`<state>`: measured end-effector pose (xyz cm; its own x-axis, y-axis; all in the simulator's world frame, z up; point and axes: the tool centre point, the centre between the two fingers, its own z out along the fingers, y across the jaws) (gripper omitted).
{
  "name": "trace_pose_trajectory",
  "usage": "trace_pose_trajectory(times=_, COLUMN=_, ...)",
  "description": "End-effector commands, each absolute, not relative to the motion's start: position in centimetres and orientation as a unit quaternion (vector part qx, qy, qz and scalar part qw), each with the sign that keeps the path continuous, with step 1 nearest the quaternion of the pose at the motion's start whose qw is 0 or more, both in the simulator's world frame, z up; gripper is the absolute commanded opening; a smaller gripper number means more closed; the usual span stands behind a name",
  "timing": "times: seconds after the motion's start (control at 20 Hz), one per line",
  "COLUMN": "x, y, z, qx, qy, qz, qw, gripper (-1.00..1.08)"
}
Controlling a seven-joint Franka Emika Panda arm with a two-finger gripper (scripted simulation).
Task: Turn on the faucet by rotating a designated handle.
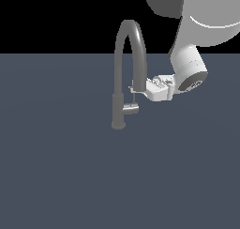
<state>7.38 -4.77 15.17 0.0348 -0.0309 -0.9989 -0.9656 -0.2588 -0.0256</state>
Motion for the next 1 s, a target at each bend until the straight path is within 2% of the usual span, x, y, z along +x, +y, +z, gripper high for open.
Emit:
trace_pose_trajectory(times=0.0, x=7.5, y=-4.7, z=14.3, qx=-0.563, qy=0.437, qz=0.55, qw=0.435, gripper=-1.0)
trace_pose_trajectory(times=0.45, x=7.5, y=-4.6, z=13.6, qx=-0.553, qy=0.441, qz=0.555, qw=0.439, gripper=-1.0)
trace_pose_trajectory(times=0.95, x=5.9, y=-4.9, z=14.3, qx=-0.553, qy=0.441, qz=0.555, qw=0.439, gripper=-1.0)
